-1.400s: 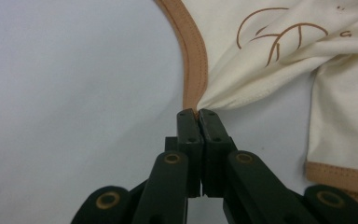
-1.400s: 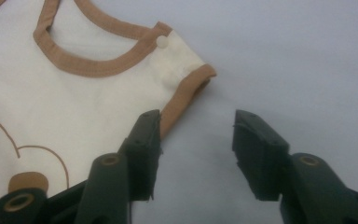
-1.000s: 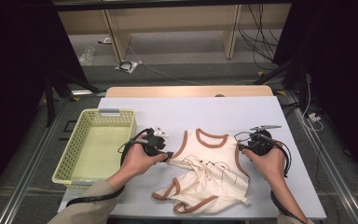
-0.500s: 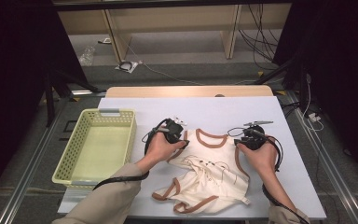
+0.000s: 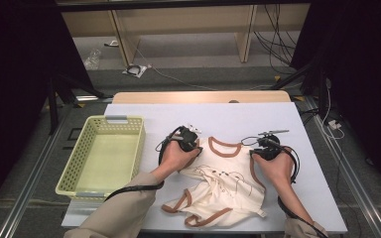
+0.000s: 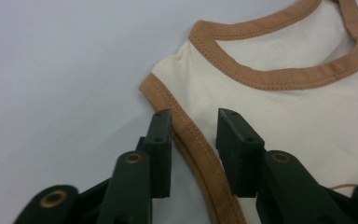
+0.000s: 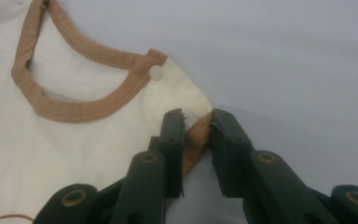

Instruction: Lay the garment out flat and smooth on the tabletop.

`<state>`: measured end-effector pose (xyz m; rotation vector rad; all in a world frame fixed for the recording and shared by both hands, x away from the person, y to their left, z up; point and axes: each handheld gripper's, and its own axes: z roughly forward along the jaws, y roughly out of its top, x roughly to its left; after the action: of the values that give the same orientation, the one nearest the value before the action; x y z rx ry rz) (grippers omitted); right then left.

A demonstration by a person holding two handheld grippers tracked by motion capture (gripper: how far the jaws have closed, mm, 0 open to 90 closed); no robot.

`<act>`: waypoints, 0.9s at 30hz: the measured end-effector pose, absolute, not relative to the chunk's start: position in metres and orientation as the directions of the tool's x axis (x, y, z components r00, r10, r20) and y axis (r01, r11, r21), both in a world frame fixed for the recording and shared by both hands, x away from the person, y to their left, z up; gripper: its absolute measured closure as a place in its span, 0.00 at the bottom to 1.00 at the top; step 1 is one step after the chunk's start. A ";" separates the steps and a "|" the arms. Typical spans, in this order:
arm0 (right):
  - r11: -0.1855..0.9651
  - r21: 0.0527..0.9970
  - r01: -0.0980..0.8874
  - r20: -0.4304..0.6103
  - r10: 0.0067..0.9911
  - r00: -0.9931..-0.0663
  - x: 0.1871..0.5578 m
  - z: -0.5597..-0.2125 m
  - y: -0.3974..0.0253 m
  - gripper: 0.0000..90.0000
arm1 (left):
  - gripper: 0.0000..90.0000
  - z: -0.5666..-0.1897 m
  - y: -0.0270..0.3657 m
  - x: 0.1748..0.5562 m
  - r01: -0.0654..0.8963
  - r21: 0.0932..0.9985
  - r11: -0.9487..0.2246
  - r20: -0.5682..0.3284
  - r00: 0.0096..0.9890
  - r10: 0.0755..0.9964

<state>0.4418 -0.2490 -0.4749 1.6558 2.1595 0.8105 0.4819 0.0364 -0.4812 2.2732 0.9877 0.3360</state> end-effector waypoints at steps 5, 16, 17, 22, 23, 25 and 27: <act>0.164 0.594 0.787 0.113 0.952 -0.284 0.442 -0.476 -0.248 0.90 | 0.82 -0.480 0.032 0.482 0.561 0.627 -0.540 -0.009 0.699 0.715; 0.155 0.598 0.787 0.127 0.950 -0.284 0.442 -0.476 -0.248 0.98 | 0.97 -0.478 0.030 0.481 0.579 0.621 -0.528 -0.023 0.687 0.726; 0.154 0.598 0.786 0.127 0.950 -0.284 0.442 -0.475 -0.248 0.98 | 0.98 -0.478 0.030 0.481 0.576 0.624 -0.528 -0.021 0.688 0.725; 0.154 0.608 0.779 0.123 0.951 -0.284 0.441 -0.474 -0.247 0.98 | 0.98 -0.479 0.033 0.479 0.577 0.644 -0.503 -0.043 0.684 0.728; 0.150 0.611 0.777 0.124 0.952 -0.281 0.441 -0.473 -0.246 0.98 | 0.98 -0.478 0.035 0.478 0.576 0.648 -0.498 -0.047 0.683 0.729; 0.151 0.615 0.774 0.122 0.952 -0.282 0.440 -0.472 -0.246 0.98 | 0.98 -0.475 0.036 0.477 0.576 0.661 -0.481 -0.058 0.679 0.732; 0.155 0.631 0.760 0.113 0.951 -0.287 0.439 -0.470 -0.245 0.98 | 0.98 -0.471 0.038 0.475 0.570 0.674 -0.469 -0.065 0.679 0.731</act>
<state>0.4393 -0.2449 -0.4703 1.6466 2.1261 0.8634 0.4751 0.0378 -0.4709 2.2055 0.9953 0.3047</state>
